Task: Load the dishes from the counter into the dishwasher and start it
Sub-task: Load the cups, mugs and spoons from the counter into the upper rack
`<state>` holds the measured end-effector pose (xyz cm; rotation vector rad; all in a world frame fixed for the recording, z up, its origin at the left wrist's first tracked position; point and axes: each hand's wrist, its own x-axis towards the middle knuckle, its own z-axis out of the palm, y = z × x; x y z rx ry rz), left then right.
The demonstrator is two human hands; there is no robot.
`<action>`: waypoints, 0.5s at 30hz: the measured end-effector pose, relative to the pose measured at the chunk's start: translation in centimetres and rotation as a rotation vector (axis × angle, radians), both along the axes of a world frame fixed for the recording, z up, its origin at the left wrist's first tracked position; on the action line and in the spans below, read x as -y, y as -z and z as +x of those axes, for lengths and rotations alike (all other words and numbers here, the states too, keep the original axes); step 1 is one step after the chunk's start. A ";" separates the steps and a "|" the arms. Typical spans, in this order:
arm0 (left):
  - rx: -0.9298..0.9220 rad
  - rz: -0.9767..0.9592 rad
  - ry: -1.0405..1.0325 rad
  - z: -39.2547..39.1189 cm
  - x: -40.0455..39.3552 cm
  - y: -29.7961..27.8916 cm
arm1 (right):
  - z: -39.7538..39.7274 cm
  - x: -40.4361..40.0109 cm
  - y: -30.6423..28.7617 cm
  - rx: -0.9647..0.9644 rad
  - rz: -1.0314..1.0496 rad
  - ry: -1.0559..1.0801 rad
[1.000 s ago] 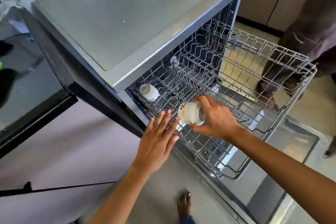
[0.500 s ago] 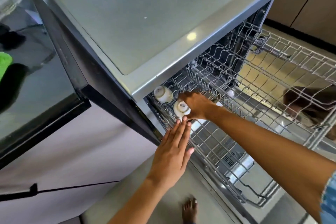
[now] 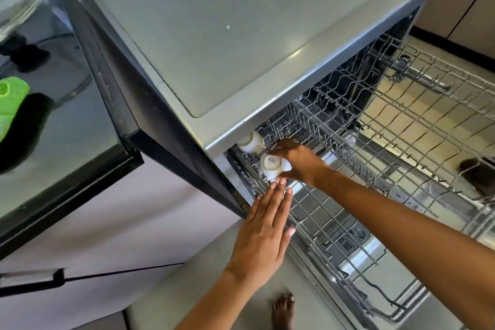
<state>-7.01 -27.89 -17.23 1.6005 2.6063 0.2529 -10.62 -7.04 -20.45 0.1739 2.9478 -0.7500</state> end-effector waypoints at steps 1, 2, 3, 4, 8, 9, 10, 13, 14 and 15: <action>0.002 -0.001 -0.001 0.0 0.0 0.0 | 0.0 0.3 0.2 -0.013 0.002 0.017; 0.003 -0.001 -0.001 0.0 0.0 0.0 | 0.1 0.6 0.3 -0.032 0.011 0.023; 0.003 -0.002 -0.001 0.0 0.0 0.1 | 0.3 0.7 0.4 -0.041 0.028 0.011; 0.001 -0.002 -0.001 0.0 0.0 0.1 | 0.5 0.6 0.5 -0.038 0.054 -0.017; -0.013 -0.011 -0.012 0.0 0.0 0.4 | 1.2 -0.2 0.6 -0.029 0.119 -0.126; -0.012 -0.014 -0.014 0.1 0.0 0.4 | 1.3 -0.3 0.7 -0.038 0.116 -0.134; -0.009 -0.015 -0.017 0.1 0.0 0.4 | 1.4 -0.3 0.5 -0.045 0.111 -0.139; -0.014 -0.019 -0.025 0.2 0.0 0.2 | 1.4 -0.3 -0.1 -0.036 0.096 -0.119; -0.021 -0.026 -0.023 0.2 0.0 0.2 | 1.4 -0.2 -0.2 -0.035 0.100 -0.106; -0.031 -0.033 -0.020 0.2 0.0 0.2 | 1.5 -0.1 -0.1 -0.039 0.109 -0.094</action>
